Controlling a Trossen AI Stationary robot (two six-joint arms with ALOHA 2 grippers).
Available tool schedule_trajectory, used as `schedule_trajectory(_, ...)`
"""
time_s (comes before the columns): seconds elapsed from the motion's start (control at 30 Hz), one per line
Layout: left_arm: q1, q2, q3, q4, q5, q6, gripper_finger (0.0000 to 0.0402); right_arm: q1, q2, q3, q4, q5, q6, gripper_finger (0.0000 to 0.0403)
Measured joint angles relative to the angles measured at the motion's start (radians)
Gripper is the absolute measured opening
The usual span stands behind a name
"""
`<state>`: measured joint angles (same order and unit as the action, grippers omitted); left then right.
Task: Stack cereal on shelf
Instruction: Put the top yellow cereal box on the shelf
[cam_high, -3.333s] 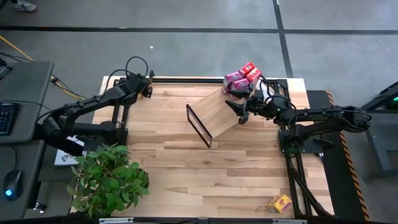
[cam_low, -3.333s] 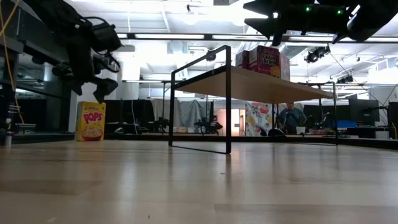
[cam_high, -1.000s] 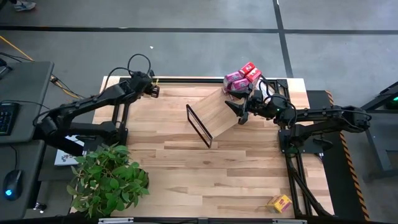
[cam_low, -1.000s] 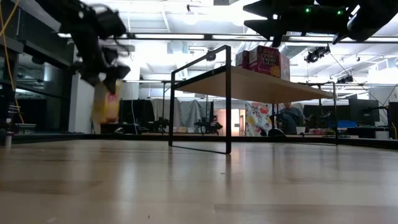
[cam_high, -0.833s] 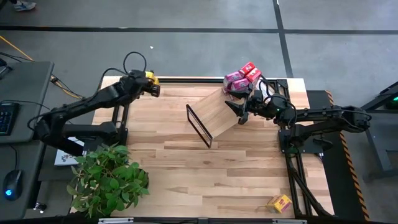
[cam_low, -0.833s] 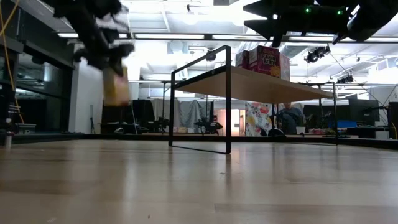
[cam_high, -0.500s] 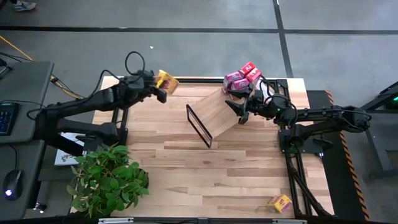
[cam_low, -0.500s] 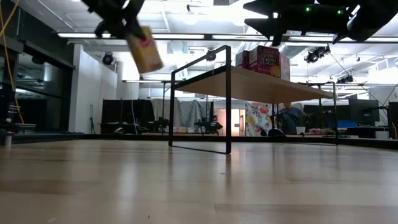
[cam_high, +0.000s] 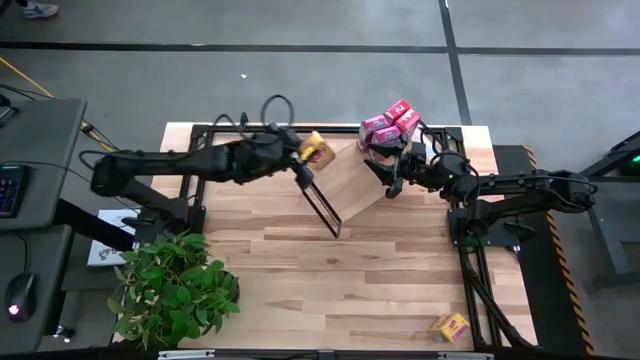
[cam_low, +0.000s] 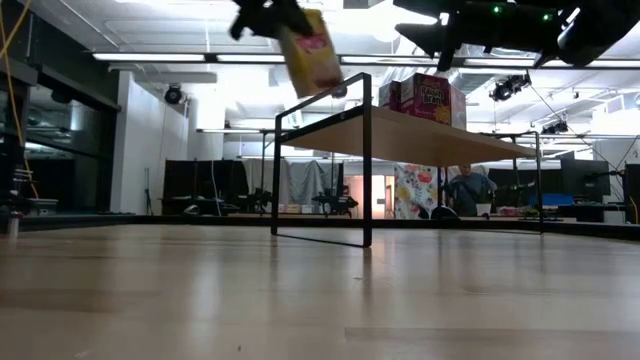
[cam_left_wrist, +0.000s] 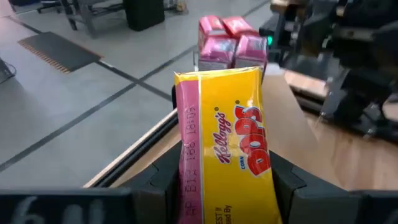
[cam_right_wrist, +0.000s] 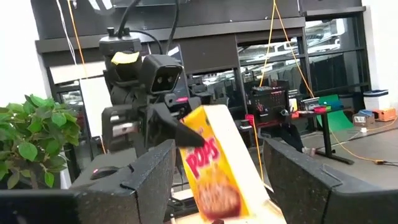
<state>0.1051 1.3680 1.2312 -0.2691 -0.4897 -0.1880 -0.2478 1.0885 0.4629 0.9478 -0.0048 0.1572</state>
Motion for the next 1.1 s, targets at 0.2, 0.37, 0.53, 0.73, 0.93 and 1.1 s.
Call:
schedule_trajectory(0.2, 0.016, 0.168, 0.109, 0.0, 0.001, 0.06, 0.0132, 0.0, -0.002, 0.0, -0.003, -0.009, 0.0, 0.0234)
schedule_trajectory(0.37, 0.043, 0.265, 0.15, 0.032, 0.005, 0.087, 0.0132, 0.0, -0.014, 0.0, -0.002, -0.043, -0.001, 0.0234)
schedule_trajectory(0.53, 0.068, 0.314, 0.165, 0.081, 0.045, 0.087, 0.0133, 0.0, -0.019, 0.0, -0.006, -0.056, -0.007, 0.0234)
schedule_trajectory(0.73, 0.079, 0.34, 0.166, 0.093, 0.09, 0.086, 0.0147, 0.0, -0.023, 0.0, -0.006, -0.056, -0.008, 0.0234)
schedule_trajectory(0.93, 0.078, 0.339, 0.166, 0.092, 0.092, 0.091, 0.0168, 0.0, -0.024, 0.0, -0.008, -0.056, -0.008, 0.0234)
schedule_trajectory(1.1, 0.078, 0.339, 0.166, 0.097, 0.092, 0.115, 0.0187, 0.0, -0.024, 0.0, -0.008, -0.056, -0.008, 0.0234)
